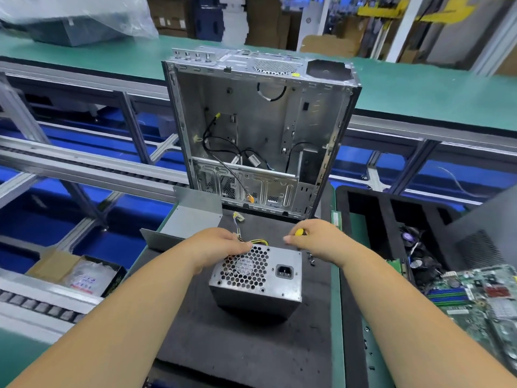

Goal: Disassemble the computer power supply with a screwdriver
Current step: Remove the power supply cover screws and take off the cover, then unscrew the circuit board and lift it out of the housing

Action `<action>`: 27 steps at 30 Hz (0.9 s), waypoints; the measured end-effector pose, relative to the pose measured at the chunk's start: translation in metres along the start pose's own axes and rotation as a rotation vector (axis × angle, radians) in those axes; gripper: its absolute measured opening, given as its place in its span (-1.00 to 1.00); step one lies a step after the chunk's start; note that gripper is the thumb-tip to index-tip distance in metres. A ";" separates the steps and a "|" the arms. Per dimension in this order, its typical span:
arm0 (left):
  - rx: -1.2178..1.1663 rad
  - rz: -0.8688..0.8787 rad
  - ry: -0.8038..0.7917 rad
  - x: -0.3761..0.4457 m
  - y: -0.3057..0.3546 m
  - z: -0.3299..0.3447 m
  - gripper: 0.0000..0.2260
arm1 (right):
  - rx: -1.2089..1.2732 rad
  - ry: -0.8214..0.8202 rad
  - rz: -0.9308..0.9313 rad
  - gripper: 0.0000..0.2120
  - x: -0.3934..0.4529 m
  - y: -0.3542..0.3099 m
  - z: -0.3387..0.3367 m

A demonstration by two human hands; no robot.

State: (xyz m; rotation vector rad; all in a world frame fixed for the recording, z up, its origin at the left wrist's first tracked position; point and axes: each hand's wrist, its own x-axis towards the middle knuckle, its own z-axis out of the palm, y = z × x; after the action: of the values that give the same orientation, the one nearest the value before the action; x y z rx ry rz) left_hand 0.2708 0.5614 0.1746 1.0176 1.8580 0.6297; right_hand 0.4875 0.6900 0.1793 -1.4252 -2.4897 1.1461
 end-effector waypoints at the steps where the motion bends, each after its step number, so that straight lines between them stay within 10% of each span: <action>1: 0.030 0.006 -0.023 0.001 0.001 -0.003 -0.61 | 0.017 -0.039 -0.008 -0.74 -0.004 -0.010 0.001; 10: 0.181 0.180 -0.143 0.006 0.000 -0.018 -0.70 | -0.221 -0.034 -0.026 -0.65 -0.021 -0.048 0.007; 19: 0.305 0.486 0.133 0.016 -0.006 -0.008 -0.69 | -0.595 0.241 -0.059 -0.55 -0.029 -0.054 0.021; 27: 0.357 0.510 0.051 0.019 -0.040 0.004 -0.66 | -0.541 0.122 0.049 -0.58 -0.044 -0.046 0.056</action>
State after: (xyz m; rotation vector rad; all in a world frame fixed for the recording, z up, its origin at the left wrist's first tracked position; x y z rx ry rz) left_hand 0.2537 0.5561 0.1335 1.7559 1.7976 0.6277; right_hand 0.4581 0.6107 0.1805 -1.6064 -2.8109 0.3732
